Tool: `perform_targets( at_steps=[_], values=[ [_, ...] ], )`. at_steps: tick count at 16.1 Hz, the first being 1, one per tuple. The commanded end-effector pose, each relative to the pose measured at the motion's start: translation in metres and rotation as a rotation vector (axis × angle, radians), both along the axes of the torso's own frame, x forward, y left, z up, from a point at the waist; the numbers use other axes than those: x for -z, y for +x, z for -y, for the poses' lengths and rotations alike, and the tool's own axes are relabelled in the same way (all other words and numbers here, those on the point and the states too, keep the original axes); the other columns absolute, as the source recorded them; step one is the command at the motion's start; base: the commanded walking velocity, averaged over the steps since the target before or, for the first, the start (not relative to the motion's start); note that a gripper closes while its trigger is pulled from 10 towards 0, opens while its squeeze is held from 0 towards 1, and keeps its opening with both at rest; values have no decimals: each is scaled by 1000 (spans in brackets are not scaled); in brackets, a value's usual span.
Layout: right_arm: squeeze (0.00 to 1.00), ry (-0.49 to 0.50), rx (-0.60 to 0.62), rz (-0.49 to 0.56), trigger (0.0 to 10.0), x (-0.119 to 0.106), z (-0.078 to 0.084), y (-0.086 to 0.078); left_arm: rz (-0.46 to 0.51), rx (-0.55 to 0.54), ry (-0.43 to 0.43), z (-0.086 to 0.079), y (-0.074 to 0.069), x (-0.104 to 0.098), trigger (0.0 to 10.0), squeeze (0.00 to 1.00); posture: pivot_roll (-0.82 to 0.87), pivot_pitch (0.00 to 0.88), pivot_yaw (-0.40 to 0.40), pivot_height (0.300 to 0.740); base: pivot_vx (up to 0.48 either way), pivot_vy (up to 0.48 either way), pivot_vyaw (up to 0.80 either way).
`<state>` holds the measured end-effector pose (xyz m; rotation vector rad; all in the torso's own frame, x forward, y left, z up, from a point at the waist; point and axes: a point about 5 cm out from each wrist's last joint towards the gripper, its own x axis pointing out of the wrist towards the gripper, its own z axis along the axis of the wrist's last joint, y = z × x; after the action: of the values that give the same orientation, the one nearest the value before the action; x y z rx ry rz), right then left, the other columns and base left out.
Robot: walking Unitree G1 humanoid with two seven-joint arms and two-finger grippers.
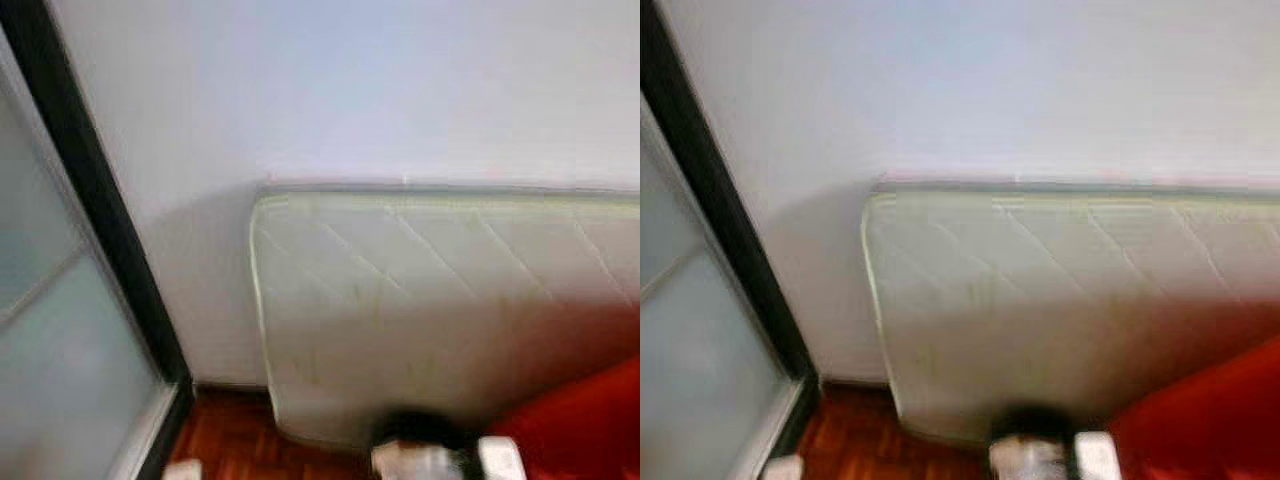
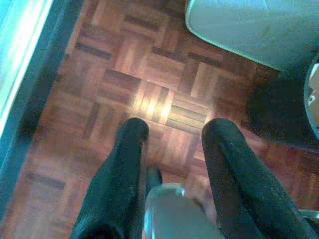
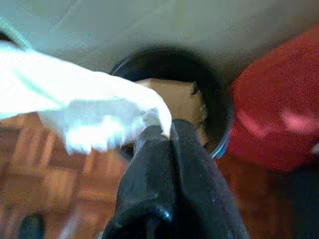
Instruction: Clean up the room
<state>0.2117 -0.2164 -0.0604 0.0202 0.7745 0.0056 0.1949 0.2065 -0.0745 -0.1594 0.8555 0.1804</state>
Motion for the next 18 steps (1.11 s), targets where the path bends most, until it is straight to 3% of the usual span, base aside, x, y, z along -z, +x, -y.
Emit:
perform_targets(
  at_steps=[1, 8, 15, 18],
  values=[
    [0, 24, -13, 11, 10000, -1, -10, 5, -15, -12, 27, -12, -3, 0, 10000, 0, -36, 0, -20, 740, 274, 0, 0],
    [0, 23, 11, 8, 10000, -1, -9, 4, -11, -15, 22, -11, -3, -1, 10000, 0, -33, 0, -23, 740, 269, 0, 0],
    [0, 38, 18, 5, 10000, 0, -10, 4, -8, -17, 18, -12, -3, -1, 10000, 0, -33, 4, -22, 740, 0, 0, -646],
    [0, 50, 11, 32, 10000, -2, -11, 7, -2, -18, 19, -12, -2, -1, 10000, 0, -33, 10, -21, 740, 0, 0, 0]
  ],
)
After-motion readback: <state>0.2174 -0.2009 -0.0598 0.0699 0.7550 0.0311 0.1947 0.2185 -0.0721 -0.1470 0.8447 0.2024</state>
